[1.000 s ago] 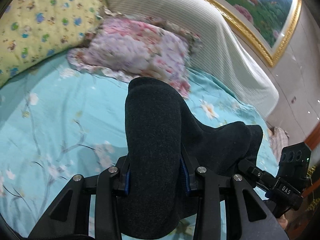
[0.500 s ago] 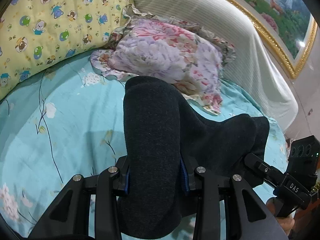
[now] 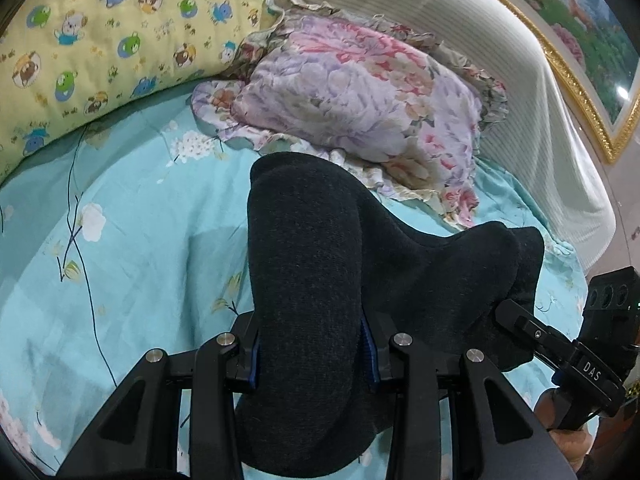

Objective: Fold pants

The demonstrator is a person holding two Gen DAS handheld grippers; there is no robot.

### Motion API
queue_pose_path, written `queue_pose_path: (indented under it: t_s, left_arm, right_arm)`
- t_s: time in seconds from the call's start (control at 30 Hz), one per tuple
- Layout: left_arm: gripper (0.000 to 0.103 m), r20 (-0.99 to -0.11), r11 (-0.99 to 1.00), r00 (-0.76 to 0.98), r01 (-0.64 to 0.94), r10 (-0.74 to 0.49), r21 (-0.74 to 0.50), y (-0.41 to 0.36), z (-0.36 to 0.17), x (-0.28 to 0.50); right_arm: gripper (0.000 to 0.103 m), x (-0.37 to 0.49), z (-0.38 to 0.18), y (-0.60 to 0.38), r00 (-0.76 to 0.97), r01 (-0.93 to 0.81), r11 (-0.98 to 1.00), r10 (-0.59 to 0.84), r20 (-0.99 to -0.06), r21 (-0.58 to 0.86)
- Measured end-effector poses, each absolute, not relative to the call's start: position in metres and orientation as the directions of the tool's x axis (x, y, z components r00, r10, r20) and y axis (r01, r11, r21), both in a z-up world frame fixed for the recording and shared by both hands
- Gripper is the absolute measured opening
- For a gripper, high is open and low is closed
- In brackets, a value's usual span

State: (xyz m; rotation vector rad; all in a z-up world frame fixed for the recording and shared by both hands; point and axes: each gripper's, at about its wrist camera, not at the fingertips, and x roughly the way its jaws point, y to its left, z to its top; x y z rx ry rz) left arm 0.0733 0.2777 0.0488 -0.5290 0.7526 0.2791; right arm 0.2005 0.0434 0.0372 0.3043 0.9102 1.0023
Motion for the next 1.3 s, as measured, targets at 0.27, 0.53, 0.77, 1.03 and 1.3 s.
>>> queue_pose_path:
  t_s: [0.27, 0.53, 0.77, 1.03, 1.3]
  left_arm:
    - [0.069, -0.737, 0.821, 0.671, -0.464, 0.08, -0.333, 0.285, 0.035, 0.066]
    - [0.075, -0.758, 0.8, 0.648, -0.49, 0.07, -0.346, 0.287, 0.027, 0.053]
    - [0.08, -0.75, 0.801, 0.654, -0.5, 0.1, -0.329, 0.277, 0.035, 0.033]
    - [0.081, -0.748, 0.838, 0.645, -0.488, 0.157, -0.245, 0.255, 0.046, 0.019]
    - [0.083, -0.743, 0.87, 0.631, -0.472, 0.221, -0.142, 0.232, 0.051, 0.012]
  right_arm:
    - [0.055, 0.211, 0.015, 0.034, 0.259, -0.527, 0.604, 0.784, -0.564, 0.597]
    - [0.073, 0.216, 0.006, 0.016, 0.304, -0.481, 0.656, 0.747, -0.591, 0.582]
    - [0.076, 0.213, 0.016, 0.008, 0.324, -0.487, 0.674, 0.73, -0.601, 0.555]
    - [0.076, 0.195, 0.035, 0.01, 0.388, -0.567, 0.7, 0.693, -0.608, 0.436]
    - [0.077, 0.171, 0.048, 0.013, 0.433, -0.622, 0.708, 0.666, -0.608, 0.333]
